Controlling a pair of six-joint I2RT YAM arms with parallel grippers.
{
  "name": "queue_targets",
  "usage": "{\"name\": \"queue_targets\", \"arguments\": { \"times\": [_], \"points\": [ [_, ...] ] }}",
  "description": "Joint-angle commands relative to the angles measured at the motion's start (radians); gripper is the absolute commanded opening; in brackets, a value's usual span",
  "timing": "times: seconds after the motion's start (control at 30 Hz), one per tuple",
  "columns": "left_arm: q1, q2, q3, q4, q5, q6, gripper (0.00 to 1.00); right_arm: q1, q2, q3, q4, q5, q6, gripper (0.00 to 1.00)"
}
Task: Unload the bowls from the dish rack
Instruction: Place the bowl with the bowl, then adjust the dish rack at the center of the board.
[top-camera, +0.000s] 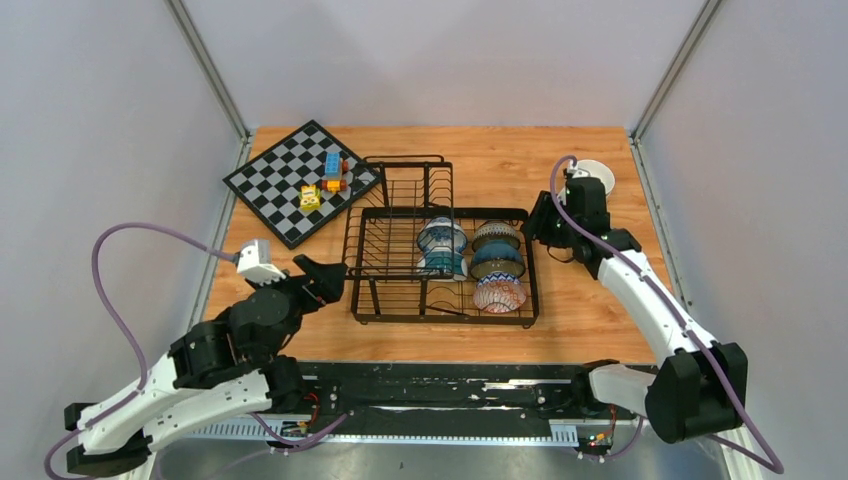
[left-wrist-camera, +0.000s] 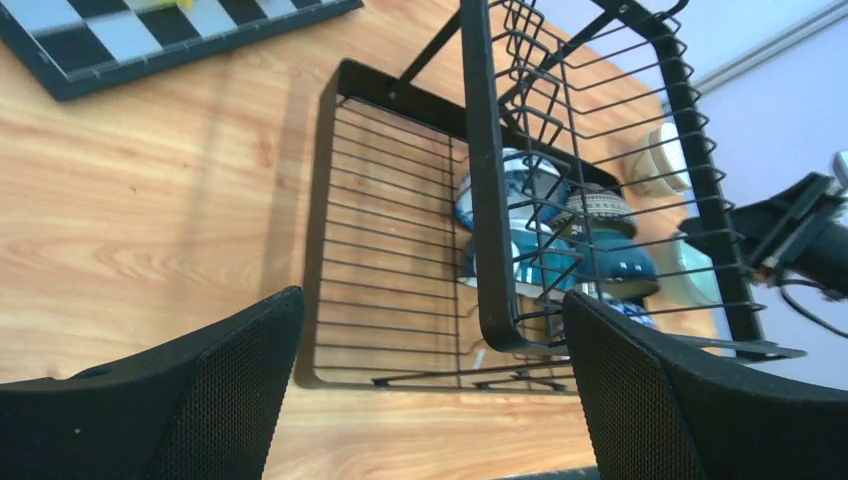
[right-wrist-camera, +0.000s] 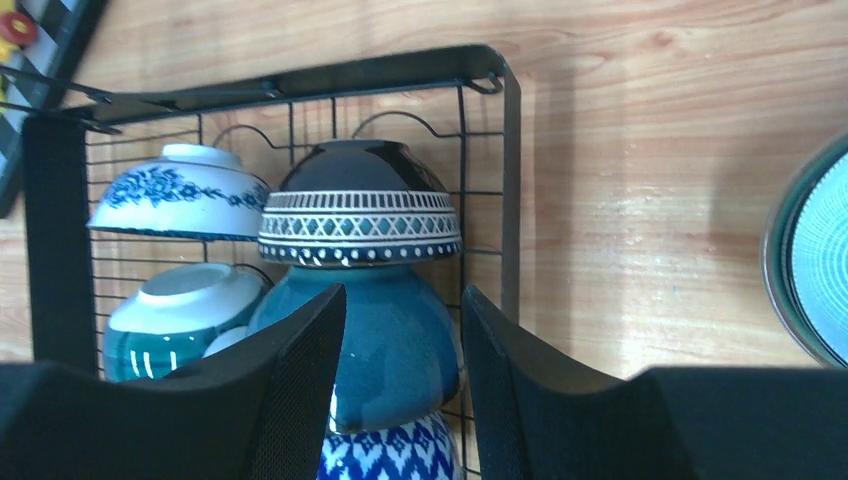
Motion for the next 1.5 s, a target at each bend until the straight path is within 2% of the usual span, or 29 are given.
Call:
{"name": "queue_targets", "arguments": {
  "times": [0.0, 0.2, 0.33, 0.5, 0.77, 0.87, 0.93, 1.13, 1.27, 1.47],
  "points": [
    [0.004, -0.105, -0.112, -0.179, 0.004, -0.111, 1.0, 0.015, -0.027, -0.029, 0.112, -0.013, 0.061, 0.5],
    [0.005, -0.184, -0.177, -0.2, 0.003, -0.127, 0.99, 0.027, -0.065, -0.087, 0.137, -0.03, 0.088, 0.5],
    [0.005, -0.194, -0.25, -0.082, 0.105, -0.071, 0.95, 0.029, -0.121, -0.124, 0.127, -0.045, 0.088, 0.5],
    [0.004, -0.166, -0.319, -0.067, 0.18, -0.168, 0.94, 0.029, -0.2, -0.16, 0.112, -0.056, 0.088, 0.5],
    [0.004, -0.378, -0.273, -0.216, 0.029, -0.246, 0.97, 0.043, -0.257, -0.226, 0.119, -0.125, 0.117, 0.5],
    [0.004, -0.464, -0.286, -0.198, 0.001, -0.237, 0.98, 0.045, -0.255, -0.235, 0.118, -0.113, 0.112, 0.5],
    [0.003, -0.44, -0.283, -0.17, -0.007, -0.222, 0.97, 0.044, -0.248, -0.232, 0.117, -0.091, 0.117, 0.5],
    [0.003, -0.336, -0.259, -0.136, 0.041, -0.144, 0.97, 0.043, -0.163, -0.17, 0.087, 0.094, 0.12, 0.56],
    [0.004, -0.344, -0.33, -0.111, 0.112, -0.192, 0.96, 0.035, -0.031, -0.101, 0.15, 0.234, 0.101, 0.59],
    [0.003, -0.386, -0.413, -0.087, 0.178, -0.28, 0.94, -0.004, 0.256, 0.107, 0.169, 0.224, 0.017, 0.59]
  ]
}}
